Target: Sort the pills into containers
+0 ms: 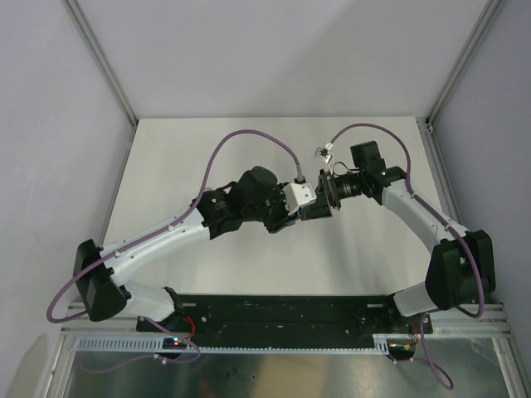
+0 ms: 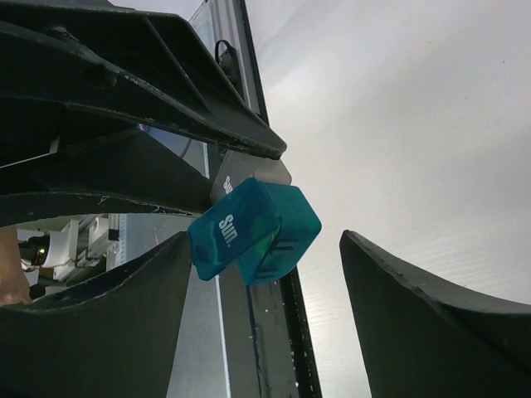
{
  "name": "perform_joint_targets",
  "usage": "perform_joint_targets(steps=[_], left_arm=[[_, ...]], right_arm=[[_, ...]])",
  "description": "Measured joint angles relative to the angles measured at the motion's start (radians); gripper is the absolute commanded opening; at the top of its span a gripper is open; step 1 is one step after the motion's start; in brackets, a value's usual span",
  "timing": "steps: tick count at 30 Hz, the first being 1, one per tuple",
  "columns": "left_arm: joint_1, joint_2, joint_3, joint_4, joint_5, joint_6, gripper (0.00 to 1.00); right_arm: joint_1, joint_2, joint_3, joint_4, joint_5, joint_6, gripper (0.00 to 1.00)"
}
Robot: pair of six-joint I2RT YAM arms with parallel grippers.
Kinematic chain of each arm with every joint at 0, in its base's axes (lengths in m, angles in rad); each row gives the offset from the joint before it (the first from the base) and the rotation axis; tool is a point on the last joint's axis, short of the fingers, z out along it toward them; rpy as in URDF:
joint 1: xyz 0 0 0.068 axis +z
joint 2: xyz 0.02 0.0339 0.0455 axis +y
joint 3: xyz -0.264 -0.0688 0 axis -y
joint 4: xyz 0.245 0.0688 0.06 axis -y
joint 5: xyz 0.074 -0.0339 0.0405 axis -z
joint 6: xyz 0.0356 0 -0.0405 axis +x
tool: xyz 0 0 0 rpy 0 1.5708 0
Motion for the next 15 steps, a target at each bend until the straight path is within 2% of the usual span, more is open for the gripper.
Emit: perform_joint_targets(steps=[8,15], left_arm=[[0.0,0.001,0.0,0.005,-0.013,-0.005,0.0],[0.0,0.002,-0.001,0.006,-0.024,-0.006,0.0]], right_arm=[[-0.003,0.0,0.0,-0.012,-0.01,-0.005,0.89],[-0.032,-0.017,0.0,-0.034,-0.009,-0.016,0.93]])
